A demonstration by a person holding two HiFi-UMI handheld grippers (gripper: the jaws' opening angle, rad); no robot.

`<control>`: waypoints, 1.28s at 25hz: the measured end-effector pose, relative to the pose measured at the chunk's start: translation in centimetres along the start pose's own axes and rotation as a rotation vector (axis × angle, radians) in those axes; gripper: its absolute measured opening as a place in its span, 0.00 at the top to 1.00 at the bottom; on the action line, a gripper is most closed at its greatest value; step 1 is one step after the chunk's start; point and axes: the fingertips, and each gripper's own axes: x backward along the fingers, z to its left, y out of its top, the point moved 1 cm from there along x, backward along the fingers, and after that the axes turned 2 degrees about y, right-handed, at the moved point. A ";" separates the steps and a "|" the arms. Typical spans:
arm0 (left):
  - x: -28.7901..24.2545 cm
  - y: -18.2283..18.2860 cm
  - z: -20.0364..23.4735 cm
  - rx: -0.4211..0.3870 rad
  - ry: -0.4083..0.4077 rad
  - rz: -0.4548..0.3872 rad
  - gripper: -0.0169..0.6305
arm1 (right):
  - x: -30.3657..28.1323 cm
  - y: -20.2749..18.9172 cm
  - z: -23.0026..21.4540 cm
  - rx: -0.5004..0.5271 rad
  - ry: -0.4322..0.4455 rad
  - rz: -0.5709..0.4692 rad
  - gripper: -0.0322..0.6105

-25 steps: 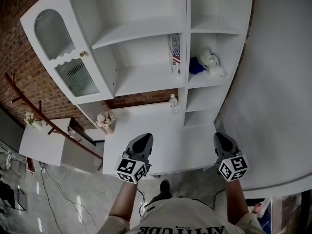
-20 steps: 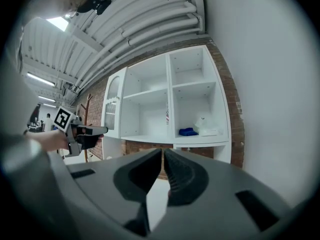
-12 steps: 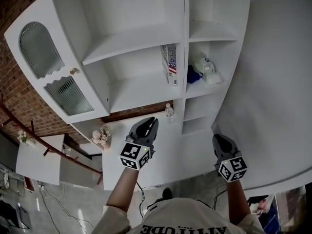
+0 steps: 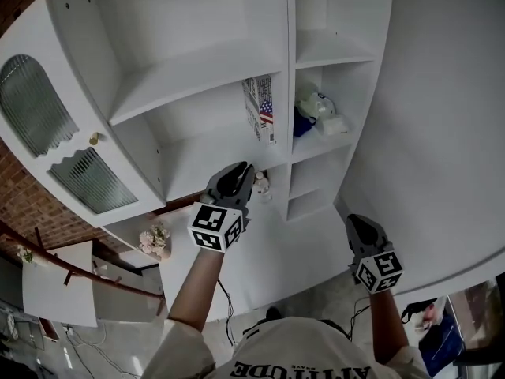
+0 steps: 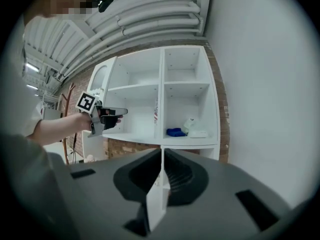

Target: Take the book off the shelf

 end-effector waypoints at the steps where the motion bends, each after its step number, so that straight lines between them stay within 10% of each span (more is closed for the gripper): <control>1: -0.6 0.0 0.5 -0.004 -0.005 0.003 0.93 | 0.0 -0.1 0.0 -0.001 -0.012 0.002 0.89; 32: -16.0 -3.7 7.1 0.005 0.067 0.191 0.70 | -1.3 -0.6 -6.9 -0.029 -0.115 0.008 0.89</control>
